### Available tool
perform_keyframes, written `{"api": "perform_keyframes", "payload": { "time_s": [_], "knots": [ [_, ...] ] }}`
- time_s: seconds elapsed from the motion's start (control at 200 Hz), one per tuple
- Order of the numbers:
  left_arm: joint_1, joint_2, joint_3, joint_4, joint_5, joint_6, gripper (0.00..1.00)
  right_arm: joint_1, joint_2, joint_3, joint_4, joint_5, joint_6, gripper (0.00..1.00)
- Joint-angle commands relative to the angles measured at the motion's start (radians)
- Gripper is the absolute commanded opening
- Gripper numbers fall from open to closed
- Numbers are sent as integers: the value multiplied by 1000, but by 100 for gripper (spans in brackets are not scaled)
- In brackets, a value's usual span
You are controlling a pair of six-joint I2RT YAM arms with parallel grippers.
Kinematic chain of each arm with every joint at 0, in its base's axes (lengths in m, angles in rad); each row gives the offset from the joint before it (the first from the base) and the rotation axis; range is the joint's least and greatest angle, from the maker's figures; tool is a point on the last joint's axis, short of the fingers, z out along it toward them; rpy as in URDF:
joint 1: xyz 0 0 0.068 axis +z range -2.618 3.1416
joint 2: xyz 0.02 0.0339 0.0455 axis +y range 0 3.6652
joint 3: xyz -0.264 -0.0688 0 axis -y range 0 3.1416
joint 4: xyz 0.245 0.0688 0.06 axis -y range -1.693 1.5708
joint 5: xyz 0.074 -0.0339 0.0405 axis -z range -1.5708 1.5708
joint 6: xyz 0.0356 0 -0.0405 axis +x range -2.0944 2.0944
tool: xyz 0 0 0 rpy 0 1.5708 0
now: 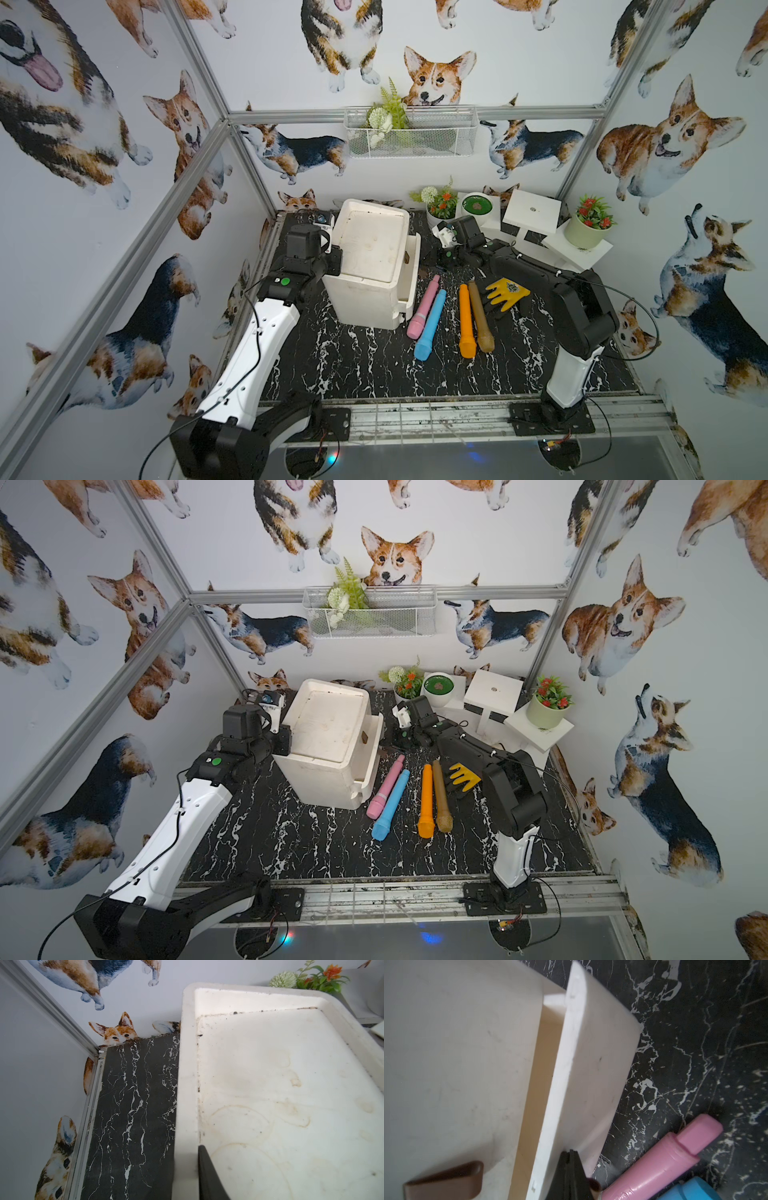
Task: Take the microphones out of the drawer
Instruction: Close the drawer in the storage box.
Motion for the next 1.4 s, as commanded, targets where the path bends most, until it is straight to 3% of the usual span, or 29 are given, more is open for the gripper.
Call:
{"api": "perform_keyframes", "payload": {
  "time_s": [0.0,0.205,0.375,0.586,0.906,1.156,1.396],
  "knots": [
    [-6,13,-1,-163,118,51,0,16,25,36,77,-56,28,0],
    [-6,38,19,-171,89,37,0,101,84,74,107,-40,53,0],
    [-5,46,40,-188,51,35,0,111,120,51,222,-40,146,0],
    [-3,55,57,-201,-9,36,0,105,70,-5,261,-13,161,0],
    [0,69,76,-210,-34,44,0,33,-20,-242,488,-3,292,12],
    [0,50,77,-226,-42,40,0,33,38,-277,559,43,384,23],
    [0,33,61,-224,-42,29,0,40,95,-316,652,137,555,28]
  ]
}}
